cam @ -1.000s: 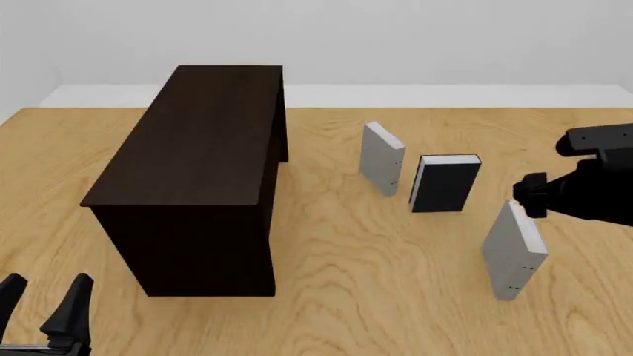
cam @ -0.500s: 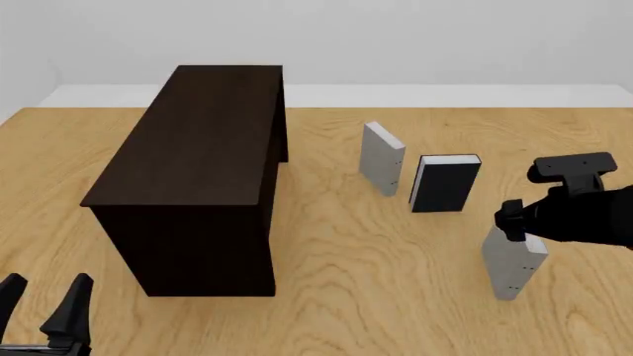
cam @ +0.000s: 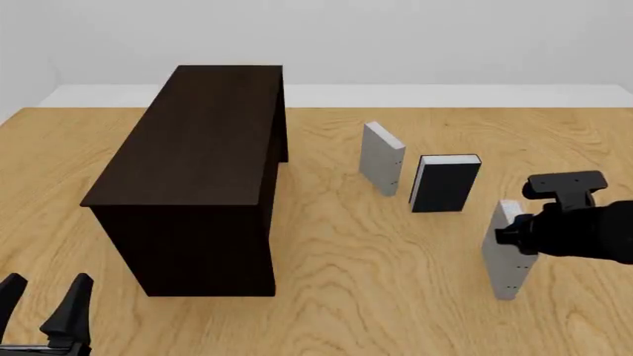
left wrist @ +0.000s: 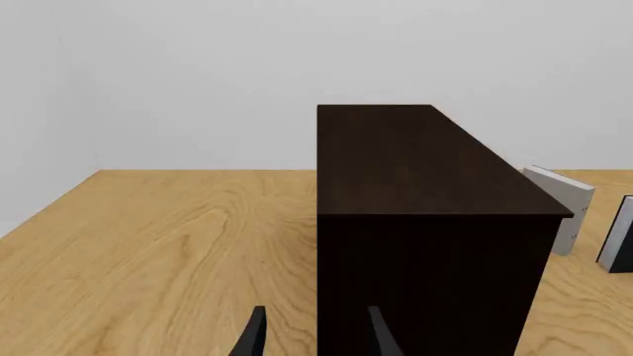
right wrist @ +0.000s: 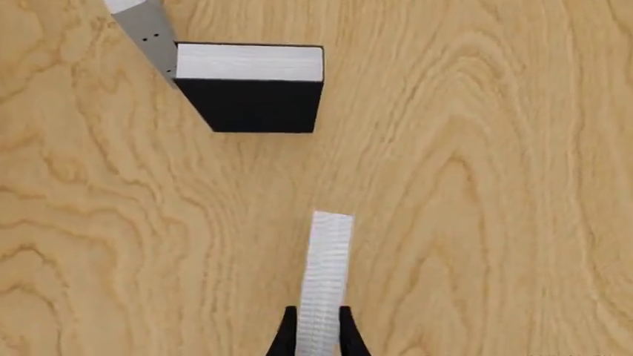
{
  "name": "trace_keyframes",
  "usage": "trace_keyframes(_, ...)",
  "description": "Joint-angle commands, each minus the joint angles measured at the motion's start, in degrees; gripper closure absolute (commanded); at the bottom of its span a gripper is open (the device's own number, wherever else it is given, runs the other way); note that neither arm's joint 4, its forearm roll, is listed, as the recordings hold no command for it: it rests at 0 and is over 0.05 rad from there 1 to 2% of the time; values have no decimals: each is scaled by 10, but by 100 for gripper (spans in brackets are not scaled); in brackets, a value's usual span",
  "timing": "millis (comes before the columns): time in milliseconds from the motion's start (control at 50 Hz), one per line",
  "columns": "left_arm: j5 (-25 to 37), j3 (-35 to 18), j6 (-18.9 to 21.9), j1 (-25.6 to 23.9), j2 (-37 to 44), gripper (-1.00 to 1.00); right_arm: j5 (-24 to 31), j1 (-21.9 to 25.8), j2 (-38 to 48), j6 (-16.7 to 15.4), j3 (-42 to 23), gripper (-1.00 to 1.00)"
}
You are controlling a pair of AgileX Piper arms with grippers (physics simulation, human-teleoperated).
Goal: Pick up the book on the right and place it under the cabinet shelf.
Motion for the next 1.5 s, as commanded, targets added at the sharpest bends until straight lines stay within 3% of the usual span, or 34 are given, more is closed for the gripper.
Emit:
trace_keyframes(20,0,0,0,0,0,-100,-15,-7,4,-15,17,100)
trace_keyframes(360,0,0,0,0,0,-100,0,-3,-9,-18,0,100)
trace_keyframes(580,0,0,0,0,0,-100,53,7,-60,-3,-65,100)
trace_keyframes(800,0,0,0,0,0,-100,69,23,-71,8,-87,100)
trace_keyframes(880,0,0,0,0,0,-100,76,43,-78,43,-101,100)
trace_keyframes(1120,0,0,0,0,0,-100,74,110,-126,191,-93,100)
trace_keyframes(1240,0,0,0,0,0,-100,40,143,-148,272,-58,100)
trace_keyframes(1340,0,0,0,0,0,-100,6,153,-153,300,-39,100)
trace_keyframes(1500,0,0,0,0,0,-100,-77,180,-170,372,29,100)
